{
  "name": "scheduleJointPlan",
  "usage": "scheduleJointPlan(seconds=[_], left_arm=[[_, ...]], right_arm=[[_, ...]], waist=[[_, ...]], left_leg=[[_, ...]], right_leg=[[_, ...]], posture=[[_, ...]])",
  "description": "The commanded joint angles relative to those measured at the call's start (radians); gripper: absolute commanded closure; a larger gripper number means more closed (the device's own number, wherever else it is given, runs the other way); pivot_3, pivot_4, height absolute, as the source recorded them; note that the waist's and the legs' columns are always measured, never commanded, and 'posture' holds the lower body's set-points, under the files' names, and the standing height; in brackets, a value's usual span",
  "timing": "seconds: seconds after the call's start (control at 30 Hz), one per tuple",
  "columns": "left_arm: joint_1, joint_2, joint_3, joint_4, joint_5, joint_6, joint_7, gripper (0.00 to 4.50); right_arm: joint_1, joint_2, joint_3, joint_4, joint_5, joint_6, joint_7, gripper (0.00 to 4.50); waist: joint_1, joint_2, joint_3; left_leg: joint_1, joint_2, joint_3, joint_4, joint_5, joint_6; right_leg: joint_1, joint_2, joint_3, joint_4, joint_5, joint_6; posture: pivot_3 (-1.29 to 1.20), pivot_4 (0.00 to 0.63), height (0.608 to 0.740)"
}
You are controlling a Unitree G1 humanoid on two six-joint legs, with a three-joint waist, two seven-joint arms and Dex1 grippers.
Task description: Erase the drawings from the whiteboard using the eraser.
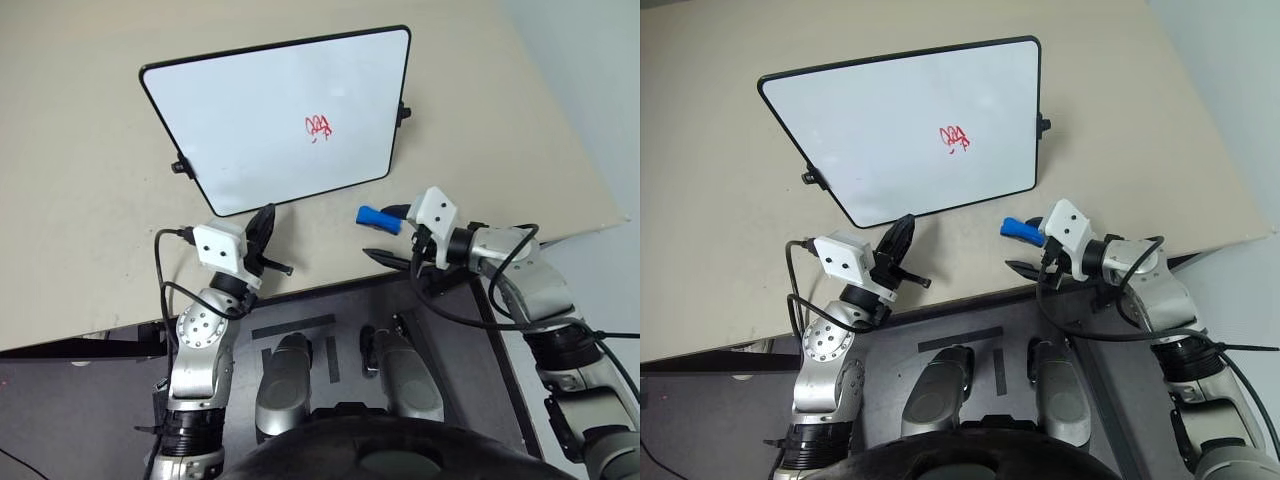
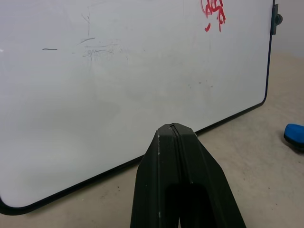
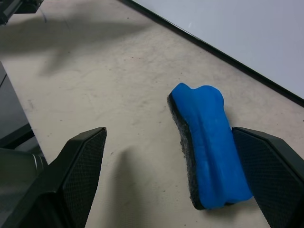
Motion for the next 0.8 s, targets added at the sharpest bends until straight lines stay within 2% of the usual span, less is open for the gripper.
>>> scheduleJointPlan(seconds=[0.03,0.23,0.27,0.33,0.7,0.8], left_arm=[[-0.008,-0.007,-0.002,-0.004,0.005,-0.029,0.008,4.5],[-0.016,-0.008,-0.002,0.006,0.005,-0.036,0.007,4.5],[-0.017,-0.008,-0.003,0.007,0.005,-0.037,0.007,4.5],[-0.019,-0.008,-0.004,0.008,0.005,-0.037,0.006,4.5],[-0.038,-0.008,-0.01,0.025,0.002,-0.041,0.0,4.5],[-0.041,-0.008,-0.01,0.028,0.002,-0.041,0.0,4.5]], right_arm=[[-0.02,0.009,0.01,0.005,-0.015,-0.024,0.015,0.06],[-0.03,0.022,0.008,0.029,-0.037,-0.036,0.009,0.06],[-0.031,0.023,0.007,0.034,-0.043,-0.039,0.003,0.22],[-0.033,0.026,0.004,0.044,-0.055,-0.047,-0.006,0.64],[-0.036,0.035,-0.013,0.061,-0.086,-0.085,-0.022,4.39],[-0.034,0.032,-0.01,0.06,-0.105,-0.109,-0.031,4.5]], waist=[[0.0,0.0,0.0],[0.0,0.0,0.0],[0.0,0.0,0.0],[0.0,0.0,0.0],[0.0,0.0,0.0],[0.0,0.0,0.0]], left_leg=[[0.0,0.0,0.0,0.0,0.0,0.0],[0.0,0.0,0.0,0.0,0.0,0.0],[0.0,0.0,0.0,0.0,0.0,0.0],[0.0,0.0,0.0,0.0,0.0,0.0],[0.001,0.0,0.0,0.0,0.0,0.0],[0.001,0.0,0.0,0.0,0.0,0.0]], right_leg=[[0.0,0.0,0.0,0.0,0.0,0.0],[0.0,0.0,0.0,0.0,0.0,0.0],[0.0,0.0,0.0,0.0,0.0,0.0],[0.0,0.0,0.0,0.0,0.0,0.0],[0.0,0.0,0.0,0.0,0.0,0.0],[0.0,0.0,0.0,0.0,0.001,-0.001]], posture=[[0.0,0.15,0.74],[0.0,0.15,0.74],[0.0,0.15,0.74],[0.0,0.15,0.74],[0.0,0.15,0.74],[0.0,0.15,0.74]])
